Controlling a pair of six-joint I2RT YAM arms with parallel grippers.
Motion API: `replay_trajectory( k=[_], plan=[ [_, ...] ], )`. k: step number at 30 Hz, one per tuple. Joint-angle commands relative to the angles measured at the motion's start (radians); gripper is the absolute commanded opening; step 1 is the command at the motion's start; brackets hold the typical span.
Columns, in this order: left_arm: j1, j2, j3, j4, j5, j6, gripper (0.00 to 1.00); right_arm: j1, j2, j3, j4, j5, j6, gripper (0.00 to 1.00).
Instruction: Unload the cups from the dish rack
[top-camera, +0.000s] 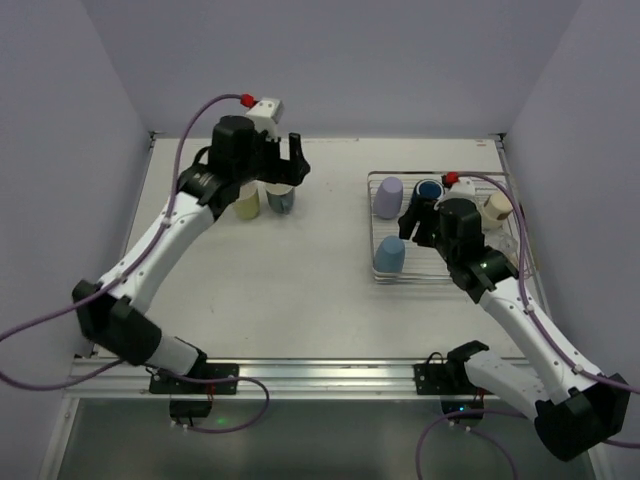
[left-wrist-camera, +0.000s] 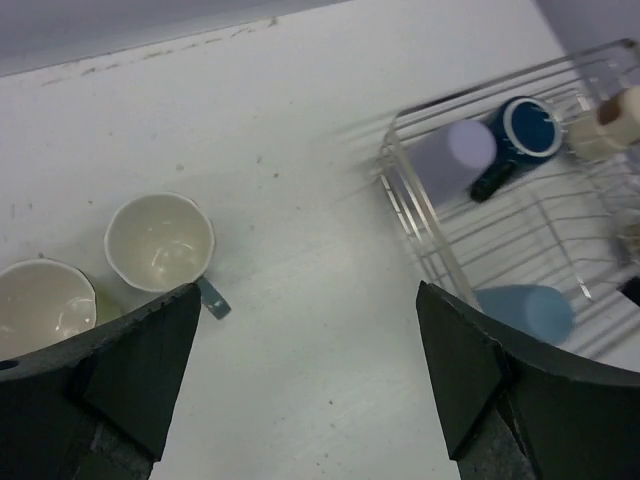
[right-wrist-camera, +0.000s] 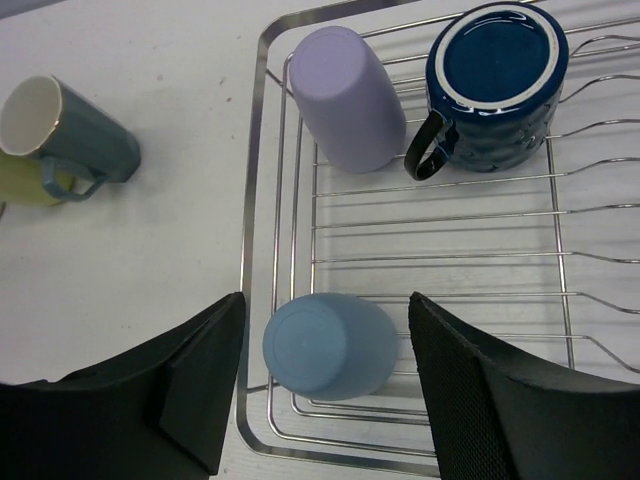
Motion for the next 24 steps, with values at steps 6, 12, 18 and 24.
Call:
replay_trajectory(
  k=[6, 12, 18, 24],
  plan=[
    [-0.014, -0.559, -0.545, 0.22, 0.211, -0.069, 0.93, -0.001, 0.079, 0.085, -0.12, -0.081, -0.064, 0.87],
    [-0.016, -0.868, -0.82, 0.158, 0.162, -0.049, 0.93, 0.025, 0.045, -0.015, -0.121, -0.176, -0.062, 0.9],
    [-0.016, -1.041, -0.965, 0.183, 0.124, -0.044, 0.93, 0.049, 0.128, 0.016, -0.147, -0.165, -0.059, 0.8],
    [-0.014, -1.023, -0.953, 0.164, 0.121, -0.032, 0.93, 0.082, 0.255, 0.077, -0.164, -0.131, -0.059, 0.8]
  ],
)
